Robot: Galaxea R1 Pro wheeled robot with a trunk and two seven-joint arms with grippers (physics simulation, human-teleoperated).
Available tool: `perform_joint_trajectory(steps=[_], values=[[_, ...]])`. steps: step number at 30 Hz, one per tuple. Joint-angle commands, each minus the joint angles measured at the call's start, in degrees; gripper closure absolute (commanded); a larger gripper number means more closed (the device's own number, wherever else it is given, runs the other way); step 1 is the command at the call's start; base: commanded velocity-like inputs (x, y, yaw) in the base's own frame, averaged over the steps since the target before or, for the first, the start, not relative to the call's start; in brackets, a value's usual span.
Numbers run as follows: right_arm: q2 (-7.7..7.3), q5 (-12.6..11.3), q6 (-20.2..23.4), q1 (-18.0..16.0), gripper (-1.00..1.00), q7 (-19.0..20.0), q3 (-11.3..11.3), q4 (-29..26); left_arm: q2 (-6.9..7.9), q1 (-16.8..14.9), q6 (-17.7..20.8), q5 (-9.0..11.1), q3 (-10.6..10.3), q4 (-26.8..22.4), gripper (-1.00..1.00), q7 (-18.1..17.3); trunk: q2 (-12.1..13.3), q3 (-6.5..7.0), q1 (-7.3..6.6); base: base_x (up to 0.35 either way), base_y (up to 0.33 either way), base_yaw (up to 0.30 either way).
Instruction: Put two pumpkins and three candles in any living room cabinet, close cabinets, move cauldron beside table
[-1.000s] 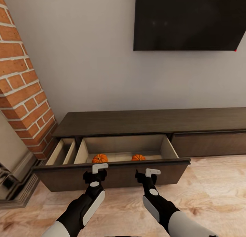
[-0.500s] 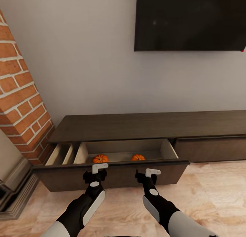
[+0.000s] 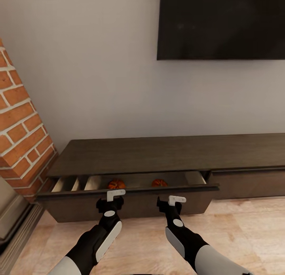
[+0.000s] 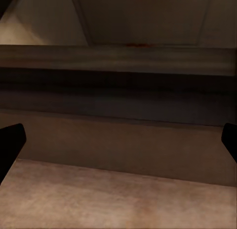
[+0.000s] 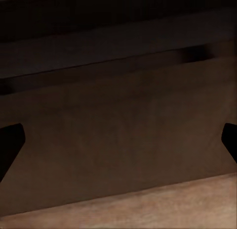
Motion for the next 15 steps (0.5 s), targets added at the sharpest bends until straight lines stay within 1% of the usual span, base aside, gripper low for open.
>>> perform_joint_trajectory(steps=[1, 11, 15], values=[[-0.03, -0.6, -0.4, -0.1, -1.0, -0.3, 0.5, 0.0, 0.03, 0.0, 0.1, 0.5, -0.2, -0.1, -1.0, 0.3, 0.0, -0.05, 0.02, 0.254, 0.0, 0.0], [-0.03, -0.6, -0.4, -0.1, -1.0, -0.3, 0.5, 0.0, 0.03, 0.0, 0.1, 0.5, -0.2, -0.1, -1.0, 0.3, 0.0, -0.05, 0.02, 0.248, 0.0, 0.0], [-0.03, -0.6, -0.4, -0.1, -1.0, -0.3, 0.5, 0.0, 0.03, 0.0, 0.1, 0.5, -0.2, -0.1, -1.0, 0.3, 0.0, -0.05, 0.02, 0.093, 0.0, 0.0]])
